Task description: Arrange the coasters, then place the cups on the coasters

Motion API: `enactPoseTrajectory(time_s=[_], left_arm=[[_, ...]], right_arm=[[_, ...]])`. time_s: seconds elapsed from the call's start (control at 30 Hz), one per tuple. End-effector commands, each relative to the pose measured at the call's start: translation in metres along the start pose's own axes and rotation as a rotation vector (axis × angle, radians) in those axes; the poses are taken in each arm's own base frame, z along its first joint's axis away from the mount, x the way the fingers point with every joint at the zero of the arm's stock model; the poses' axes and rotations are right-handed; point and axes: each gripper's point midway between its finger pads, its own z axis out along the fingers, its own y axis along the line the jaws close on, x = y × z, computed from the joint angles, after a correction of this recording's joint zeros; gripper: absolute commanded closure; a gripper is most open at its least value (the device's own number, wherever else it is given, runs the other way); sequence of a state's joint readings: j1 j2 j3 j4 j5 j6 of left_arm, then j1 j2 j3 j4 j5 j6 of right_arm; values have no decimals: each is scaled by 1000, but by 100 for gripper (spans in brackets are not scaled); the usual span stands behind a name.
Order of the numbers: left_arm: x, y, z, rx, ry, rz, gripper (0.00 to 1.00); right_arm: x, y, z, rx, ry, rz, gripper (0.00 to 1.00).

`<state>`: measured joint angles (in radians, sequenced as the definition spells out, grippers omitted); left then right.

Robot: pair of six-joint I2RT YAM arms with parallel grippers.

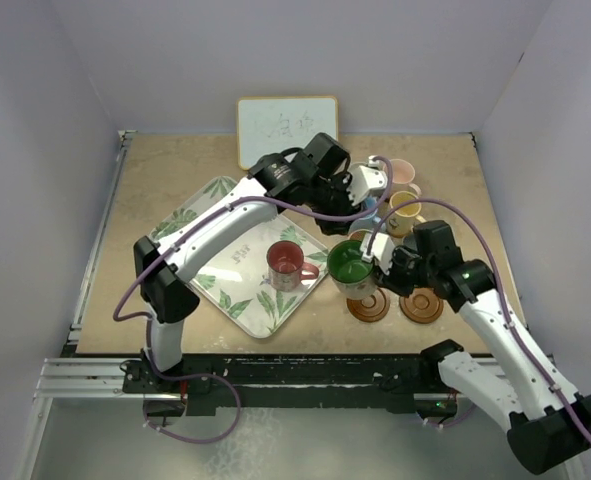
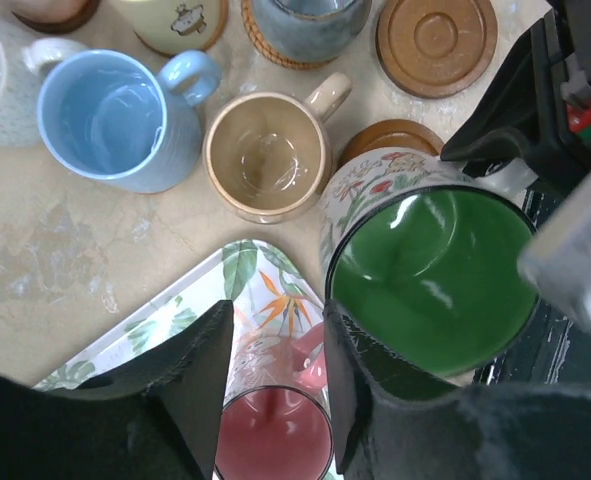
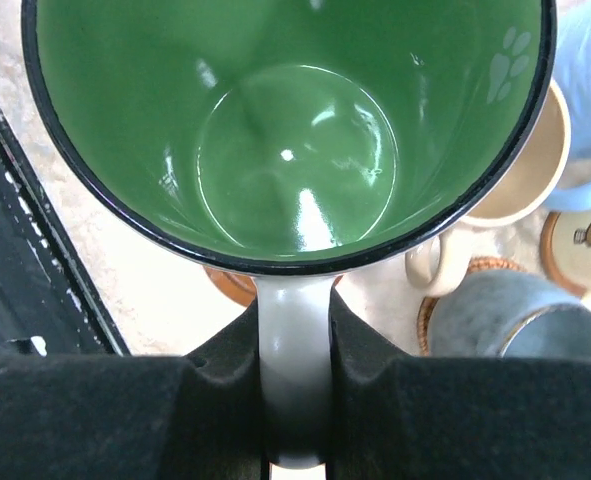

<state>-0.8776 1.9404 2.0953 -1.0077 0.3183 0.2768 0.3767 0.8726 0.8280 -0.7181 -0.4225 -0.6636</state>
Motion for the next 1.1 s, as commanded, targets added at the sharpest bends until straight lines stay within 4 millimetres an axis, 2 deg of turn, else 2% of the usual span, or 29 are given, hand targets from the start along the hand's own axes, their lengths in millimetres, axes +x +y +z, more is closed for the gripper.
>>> enactPoseTrajectory(time_s=[0.0,0.13,0.23,0.53,1.07], left_arm=[[-49,5,-59,-69,-190,99,59],[-46,17,-73,-105,-210,88,55],[-40,21,-76,-117,-213,81,54],[-28,27,-80,-142,-218,73,53],[-14,26,-75,-137,-215,64,52]], right_arm=[[-26,-15,-20,94,-149,-29,100],[-18,-15,-32,106,-171,-5,100],[-2,-18,-39,126,-146,16,100],[43,-9,-44,101,-49,44,100],[107,-18,-51,116,47,98,100]])
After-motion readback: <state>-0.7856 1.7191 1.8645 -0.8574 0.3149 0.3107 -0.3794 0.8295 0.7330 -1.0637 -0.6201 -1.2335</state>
